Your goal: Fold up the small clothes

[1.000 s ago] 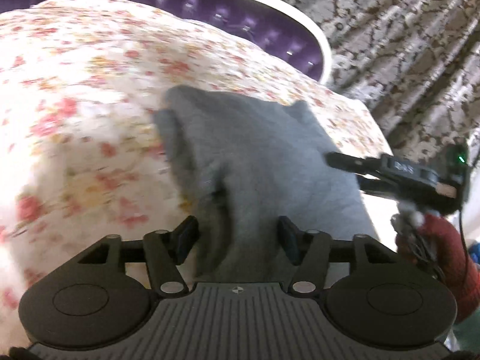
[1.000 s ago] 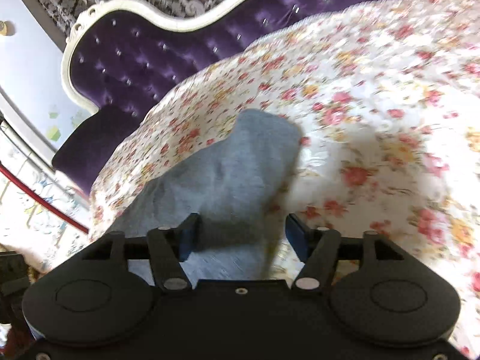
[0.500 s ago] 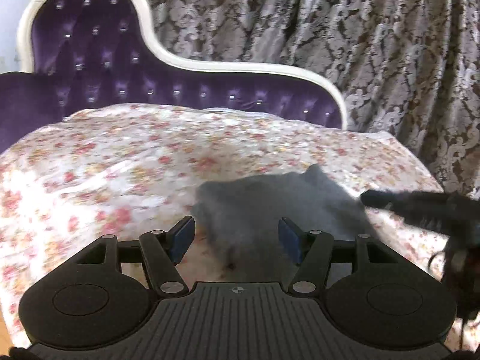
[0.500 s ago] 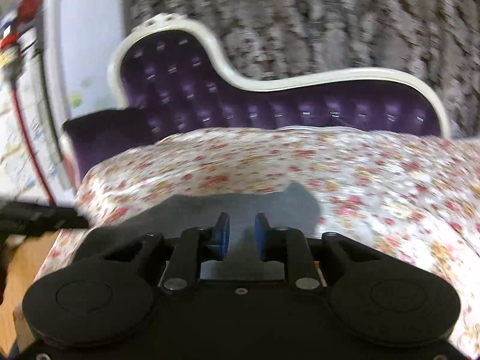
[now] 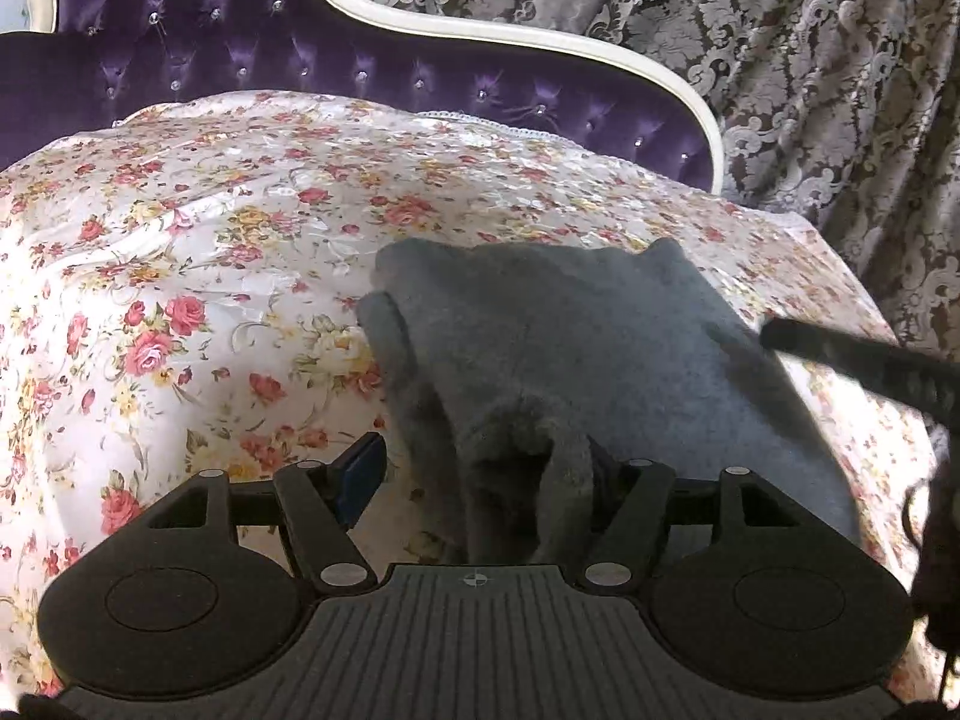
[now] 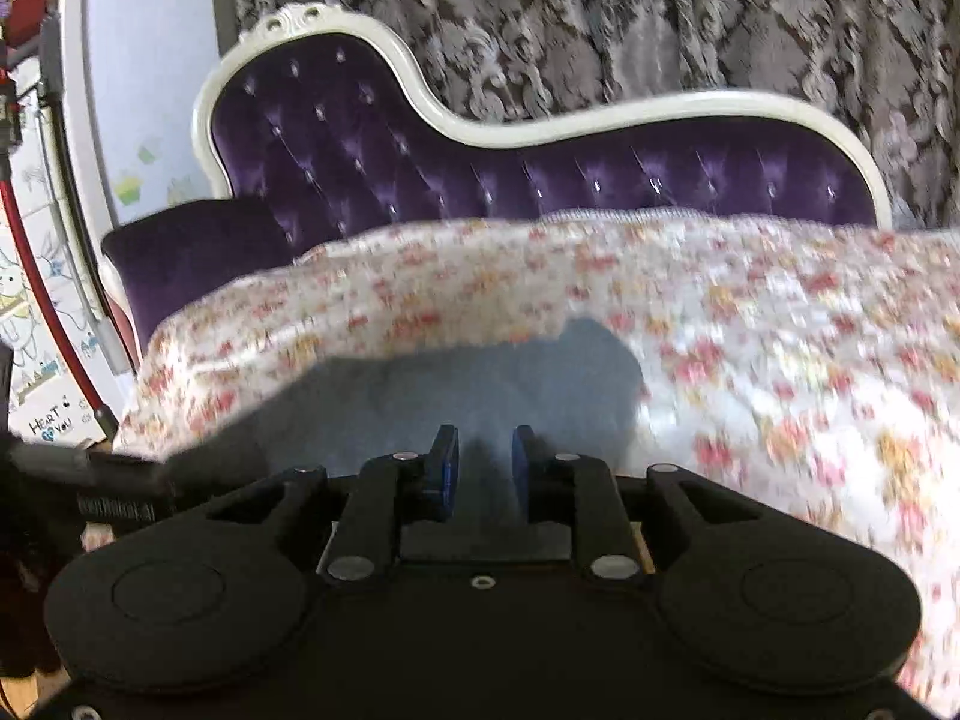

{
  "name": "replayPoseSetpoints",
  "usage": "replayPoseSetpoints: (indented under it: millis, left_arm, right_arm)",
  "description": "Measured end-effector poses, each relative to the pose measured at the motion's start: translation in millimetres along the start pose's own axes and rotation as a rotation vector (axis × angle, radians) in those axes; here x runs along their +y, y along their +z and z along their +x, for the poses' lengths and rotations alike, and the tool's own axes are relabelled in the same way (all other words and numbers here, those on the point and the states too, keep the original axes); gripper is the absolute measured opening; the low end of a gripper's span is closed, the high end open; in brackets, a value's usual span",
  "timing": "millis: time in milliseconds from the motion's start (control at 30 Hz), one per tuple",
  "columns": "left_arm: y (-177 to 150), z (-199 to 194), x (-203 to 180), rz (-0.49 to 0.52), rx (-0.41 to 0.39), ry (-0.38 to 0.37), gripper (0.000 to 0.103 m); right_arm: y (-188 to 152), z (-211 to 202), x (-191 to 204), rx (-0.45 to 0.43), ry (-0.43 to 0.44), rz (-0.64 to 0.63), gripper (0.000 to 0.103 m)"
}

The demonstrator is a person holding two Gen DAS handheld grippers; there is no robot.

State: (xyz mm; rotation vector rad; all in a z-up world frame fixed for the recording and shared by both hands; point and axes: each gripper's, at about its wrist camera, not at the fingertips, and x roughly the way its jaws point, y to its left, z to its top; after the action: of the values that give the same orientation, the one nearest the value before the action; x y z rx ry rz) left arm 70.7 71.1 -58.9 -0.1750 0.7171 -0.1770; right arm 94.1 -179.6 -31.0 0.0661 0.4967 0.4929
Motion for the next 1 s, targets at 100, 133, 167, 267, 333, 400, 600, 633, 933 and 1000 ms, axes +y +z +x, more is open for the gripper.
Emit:
replayPoseSetpoints:
  millis: [100,133,167,267,333,400,600,633,933,1000]
  left_arm:
    - [0.0,-1.8,-2.3,0.001,-0.003,0.008,0.065]
    - [1.1,-0.8,-2.1,-0.007,-0.002,0.008,0.065]
    - [2.8,2.0,-1.5,-0.017,0.000,0.006,0.065]
    - [2.6,2.3,-0.8,-0.019,-0.003,0.010,0.067]
    - [2.0,1.3,-3.3,-0.005,-0.009,0.020,0.068]
    - [2.0,-0.8,-7.0,0.017,-0.016,0.037,0.068]
    - [6.7,-27.2,-26.4,0.118,-0.089,0.161,0.068]
    - [7.3,-31.9,-30.5,0.129,-0.099,0.189,0.069]
    - [13.2,-61.2,-57.7,0.130,-0.163,0.376,0.077]
    - [14.2,-61.0,-58.0,0.117,-0.149,0.367,0.077]
  right_arm:
    - [11.4,22.6,-1.4,0.027,0.009,-0.033,0.031]
    - [14.6,33.9,-4.8,0.054,0.008,-0.031,0.031]
    - [14.9,43.3,-9.2,0.074,0.003,-0.023,0.031]
    - [15.0,70.5,-27.2,0.141,-0.051,0.007,0.031]
    - [14.5,76.6,-40.1,0.152,-0.089,0.049,0.031]
    - [14.6,67.0,-45.4,0.123,-0.116,0.078,0.033]
    - [12.0,3.1,-20.1,-0.019,-0.163,0.003,0.065]
    - [11.8,-6.1,-14.7,-0.036,-0.172,-0.012,0.070]
    - [1.9,-50.9,24.8,-0.098,-0.162,-0.040,0.102]
    - [-1.3,-54.1,26.4,-0.076,-0.152,-0.005,0.102]
